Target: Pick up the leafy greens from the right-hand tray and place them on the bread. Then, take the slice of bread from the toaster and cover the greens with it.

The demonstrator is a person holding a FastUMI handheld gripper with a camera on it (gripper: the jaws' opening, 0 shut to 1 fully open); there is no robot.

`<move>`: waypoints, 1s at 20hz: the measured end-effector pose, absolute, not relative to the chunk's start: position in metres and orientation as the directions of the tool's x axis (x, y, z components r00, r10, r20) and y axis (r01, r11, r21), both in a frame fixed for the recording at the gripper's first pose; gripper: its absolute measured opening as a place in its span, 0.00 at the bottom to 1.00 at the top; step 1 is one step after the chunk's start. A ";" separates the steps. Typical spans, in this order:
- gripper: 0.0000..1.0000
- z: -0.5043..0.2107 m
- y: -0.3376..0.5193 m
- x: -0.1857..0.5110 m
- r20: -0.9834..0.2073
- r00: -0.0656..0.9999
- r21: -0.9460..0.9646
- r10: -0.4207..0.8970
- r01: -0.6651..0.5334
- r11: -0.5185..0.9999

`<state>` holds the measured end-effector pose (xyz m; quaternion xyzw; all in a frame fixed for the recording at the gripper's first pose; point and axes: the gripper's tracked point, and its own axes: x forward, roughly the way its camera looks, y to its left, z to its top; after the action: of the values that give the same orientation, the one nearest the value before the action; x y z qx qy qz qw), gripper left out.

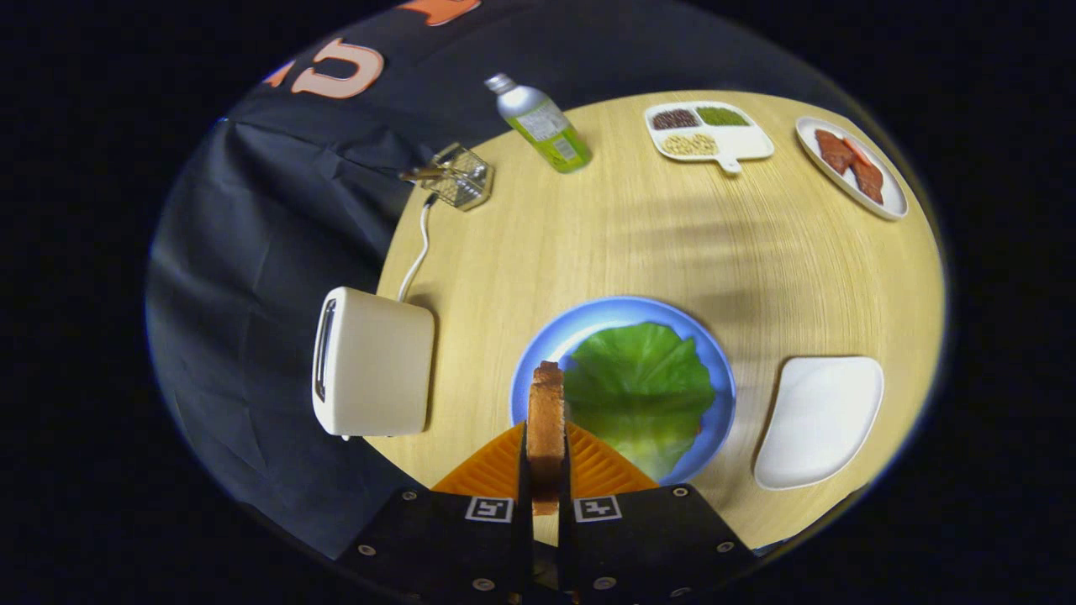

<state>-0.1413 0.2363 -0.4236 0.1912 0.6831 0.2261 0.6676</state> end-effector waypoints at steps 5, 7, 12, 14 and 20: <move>0.18 -0.439 0.222 -0.133 -0.861 0.005 0.508 0.509 -0.041 0.860; 0.32 -0.438 0.215 -0.126 -0.870 0.043 0.489 0.491 -0.040 0.871; 0.72 -0.403 0.197 -0.092 -0.858 0.193 0.470 0.475 -0.074 0.879; 0.79 -0.374 0.192 -0.071 -0.834 0.281 0.464 0.475 -0.109 0.879; 0.89 -0.241 0.159 -0.013 -0.660 0.600 0.374 0.452 -0.260 0.890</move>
<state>-0.0127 0.1594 -0.2412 0.1204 0.3993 0.2010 0.8864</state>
